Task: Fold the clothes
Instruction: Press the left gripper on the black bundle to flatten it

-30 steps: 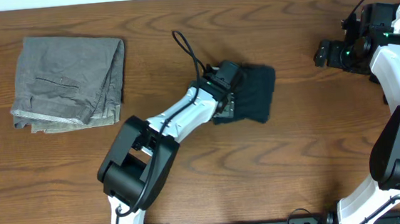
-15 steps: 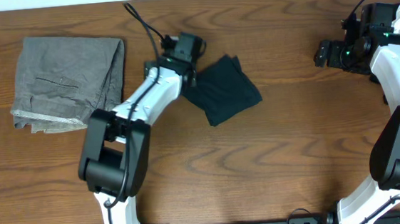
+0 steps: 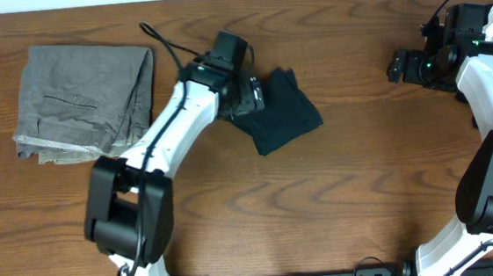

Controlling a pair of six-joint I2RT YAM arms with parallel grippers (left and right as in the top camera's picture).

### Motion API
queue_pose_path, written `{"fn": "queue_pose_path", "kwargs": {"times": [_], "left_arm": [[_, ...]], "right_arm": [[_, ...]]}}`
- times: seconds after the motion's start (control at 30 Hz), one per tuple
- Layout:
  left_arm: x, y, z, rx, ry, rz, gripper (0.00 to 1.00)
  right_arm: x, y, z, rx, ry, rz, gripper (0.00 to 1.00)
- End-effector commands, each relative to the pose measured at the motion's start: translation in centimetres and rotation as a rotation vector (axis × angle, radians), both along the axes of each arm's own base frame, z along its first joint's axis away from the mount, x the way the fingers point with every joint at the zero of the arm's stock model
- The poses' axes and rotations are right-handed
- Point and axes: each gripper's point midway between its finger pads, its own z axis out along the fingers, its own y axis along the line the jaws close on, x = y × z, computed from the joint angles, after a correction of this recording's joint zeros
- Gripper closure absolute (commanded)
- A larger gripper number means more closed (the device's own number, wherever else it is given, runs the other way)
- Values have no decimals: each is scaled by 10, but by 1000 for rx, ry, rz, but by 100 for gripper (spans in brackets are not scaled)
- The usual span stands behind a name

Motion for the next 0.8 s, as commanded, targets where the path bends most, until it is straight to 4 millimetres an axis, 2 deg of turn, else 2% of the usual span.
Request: {"fn": "queue_pose_path", "kwargs": {"times": [0.0,0.13,0.5,0.77], "left_arm": [[-20,-10,-32,-9,110,2,7],[-23,-17,-47,-2,135,8,7],[-19,-18,-52,7,113,10,8],[-19,-19,-74,8,124,20,9]], "right_arm": [[0,-2,-2,-5,7,-2,1],[0,-2,-2,-5,7,-2,1],[0,-2,-2,-5,7,-2,1],[0,-2,-3,-4,7,-2,1]]}}
